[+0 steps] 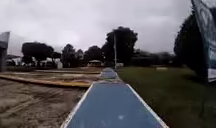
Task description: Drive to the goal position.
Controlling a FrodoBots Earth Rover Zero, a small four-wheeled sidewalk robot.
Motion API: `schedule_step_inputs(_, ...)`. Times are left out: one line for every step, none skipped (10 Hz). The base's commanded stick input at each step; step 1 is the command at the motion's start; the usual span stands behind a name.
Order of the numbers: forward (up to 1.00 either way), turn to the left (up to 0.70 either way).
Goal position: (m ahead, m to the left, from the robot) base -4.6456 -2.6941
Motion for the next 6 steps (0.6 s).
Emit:
schedule_step_inputs(0.0, 0.0)
schedule_step_inputs(0.14, 0.0)
schedule_step_inputs(0.53, 0.0)
schedule_step_inputs(0.65, 0.0)
schedule_step_inputs(0.7, 0.0)
schedule_step_inputs(0.7, 0.0)
